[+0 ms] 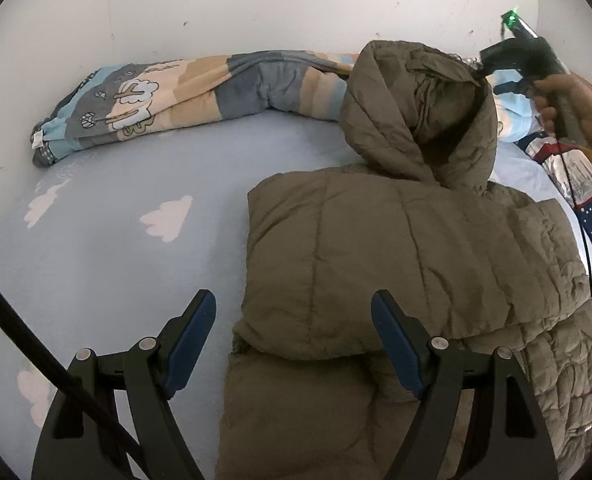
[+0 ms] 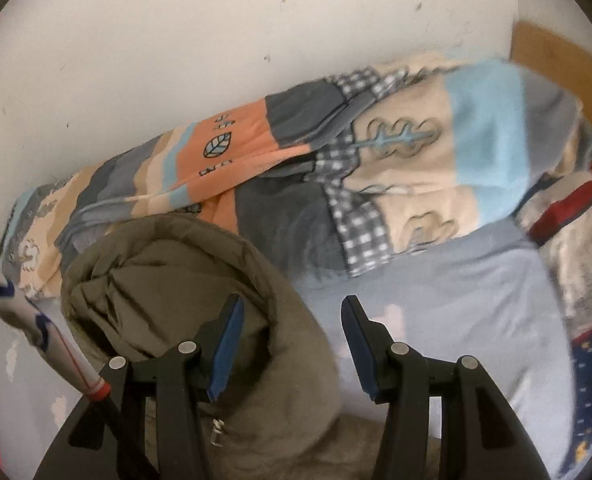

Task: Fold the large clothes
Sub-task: 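Grasp the jacket hood with the right tool and lift it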

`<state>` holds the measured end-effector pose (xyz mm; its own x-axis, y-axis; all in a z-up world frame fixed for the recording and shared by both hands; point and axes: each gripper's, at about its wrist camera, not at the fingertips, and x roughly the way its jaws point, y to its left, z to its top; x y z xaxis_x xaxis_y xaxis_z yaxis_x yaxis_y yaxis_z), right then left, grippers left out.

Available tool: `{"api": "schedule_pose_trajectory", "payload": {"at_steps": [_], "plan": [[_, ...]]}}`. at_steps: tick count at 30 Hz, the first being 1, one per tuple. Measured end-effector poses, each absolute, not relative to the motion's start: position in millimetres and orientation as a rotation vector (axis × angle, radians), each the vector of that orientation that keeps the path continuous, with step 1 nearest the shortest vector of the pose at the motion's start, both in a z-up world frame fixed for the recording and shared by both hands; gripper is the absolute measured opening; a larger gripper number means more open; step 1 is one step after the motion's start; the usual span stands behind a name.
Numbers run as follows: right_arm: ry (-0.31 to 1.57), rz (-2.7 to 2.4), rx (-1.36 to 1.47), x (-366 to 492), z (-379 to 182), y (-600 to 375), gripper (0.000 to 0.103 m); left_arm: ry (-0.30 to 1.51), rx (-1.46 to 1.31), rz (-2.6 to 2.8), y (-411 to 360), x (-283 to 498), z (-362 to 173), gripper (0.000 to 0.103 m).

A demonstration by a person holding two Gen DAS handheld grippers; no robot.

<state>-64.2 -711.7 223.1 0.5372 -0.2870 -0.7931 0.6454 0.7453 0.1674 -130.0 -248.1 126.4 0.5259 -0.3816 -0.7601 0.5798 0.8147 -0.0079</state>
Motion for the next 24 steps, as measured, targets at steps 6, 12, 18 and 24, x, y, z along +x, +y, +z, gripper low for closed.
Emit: {"api": "schedule_pose_trajectory", "payload": {"at_steps": [6, 12, 18, 24], "plan": [[0.843, -0.605, 0.366, -49, 207, -700, 0.01, 0.841, 0.273, -0.59, -253, -130, 123, 0.079], [0.76, -0.586, 0.285, -91, 230, -667, 0.008, 0.765, 0.281, -0.599, -260, -132, 141, 0.079], [0.728, -0.527, 0.279, -141, 244, -637, 0.008, 0.627, 0.331, -0.666, -304, -118, 171, 0.079], [0.699, -0.481, 0.284, -190, 254, -622, 0.007, 0.663, 0.281, -0.779, -358, -91, 178, 0.083]]}}
